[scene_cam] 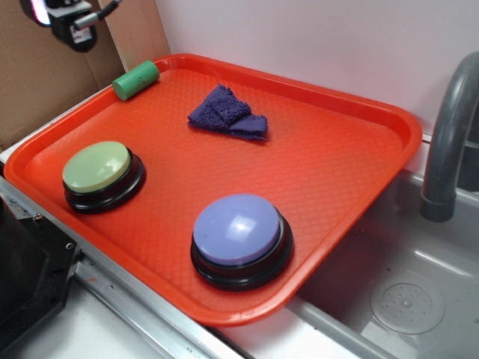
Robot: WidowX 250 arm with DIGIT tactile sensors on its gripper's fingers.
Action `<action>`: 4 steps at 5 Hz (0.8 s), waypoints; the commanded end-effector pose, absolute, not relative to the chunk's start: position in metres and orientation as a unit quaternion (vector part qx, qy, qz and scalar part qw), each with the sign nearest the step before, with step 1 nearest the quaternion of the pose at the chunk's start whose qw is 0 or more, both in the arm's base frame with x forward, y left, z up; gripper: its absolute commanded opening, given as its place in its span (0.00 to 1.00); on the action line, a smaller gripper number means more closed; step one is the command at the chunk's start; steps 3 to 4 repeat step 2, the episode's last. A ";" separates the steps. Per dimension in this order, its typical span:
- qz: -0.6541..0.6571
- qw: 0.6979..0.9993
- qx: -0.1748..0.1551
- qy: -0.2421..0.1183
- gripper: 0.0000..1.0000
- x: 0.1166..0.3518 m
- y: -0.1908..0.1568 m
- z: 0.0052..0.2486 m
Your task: Push the green button.
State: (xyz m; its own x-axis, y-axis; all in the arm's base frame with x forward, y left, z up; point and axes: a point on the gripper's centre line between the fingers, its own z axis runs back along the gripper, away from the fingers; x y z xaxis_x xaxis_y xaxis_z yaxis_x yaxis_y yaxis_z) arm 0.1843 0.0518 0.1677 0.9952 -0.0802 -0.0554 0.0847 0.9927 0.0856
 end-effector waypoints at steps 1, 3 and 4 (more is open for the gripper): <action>-0.054 0.997 0.058 0.004 1.00 0.213 0.046 0.172; -0.048 0.996 0.078 0.003 1.00 0.217 0.045 0.168; -0.048 0.996 0.078 0.003 1.00 0.217 0.045 0.168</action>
